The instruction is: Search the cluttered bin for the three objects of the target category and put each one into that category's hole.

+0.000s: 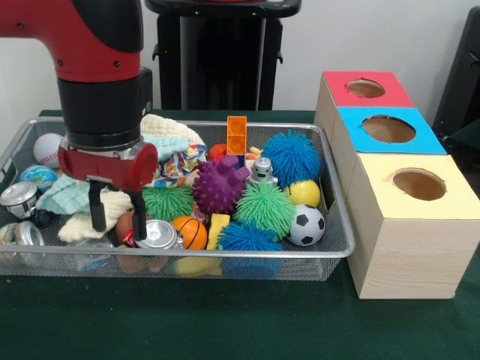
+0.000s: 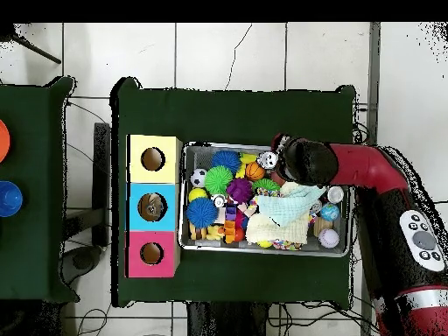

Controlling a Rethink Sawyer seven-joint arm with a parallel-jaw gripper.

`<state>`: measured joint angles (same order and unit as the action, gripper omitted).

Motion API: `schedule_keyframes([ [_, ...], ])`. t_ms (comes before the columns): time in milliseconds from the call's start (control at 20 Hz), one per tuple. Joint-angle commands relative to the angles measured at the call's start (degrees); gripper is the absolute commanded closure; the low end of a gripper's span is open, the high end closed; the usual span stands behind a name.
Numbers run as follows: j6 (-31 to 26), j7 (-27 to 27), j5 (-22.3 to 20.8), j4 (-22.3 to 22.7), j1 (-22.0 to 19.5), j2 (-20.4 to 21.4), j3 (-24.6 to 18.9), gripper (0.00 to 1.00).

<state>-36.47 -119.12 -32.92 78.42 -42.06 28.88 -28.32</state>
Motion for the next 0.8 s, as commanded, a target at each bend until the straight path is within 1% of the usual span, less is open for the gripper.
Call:
schedule_keyframes([
  [50, -8.0, 13.5, 0.3, 3.6, -0.6, 5.2, -2.1, 0.0],
  [200, -7.7, 13.2, -1.0, 3.9, -0.5, 5.4, -1.0, 0.0],
  [500, -0.7, 10.7, -3.8, 4.9, -1.1, 1.1, -0.2, 0.0],
  [700, 0.2, 9.2, -3.5, 6.1, -1.1, -1.1, 0.0, 0.0],
  [800, 1.4, 8.3, -4.1, 6.4, -0.7, -2.2, 0.4, 0.0],
])
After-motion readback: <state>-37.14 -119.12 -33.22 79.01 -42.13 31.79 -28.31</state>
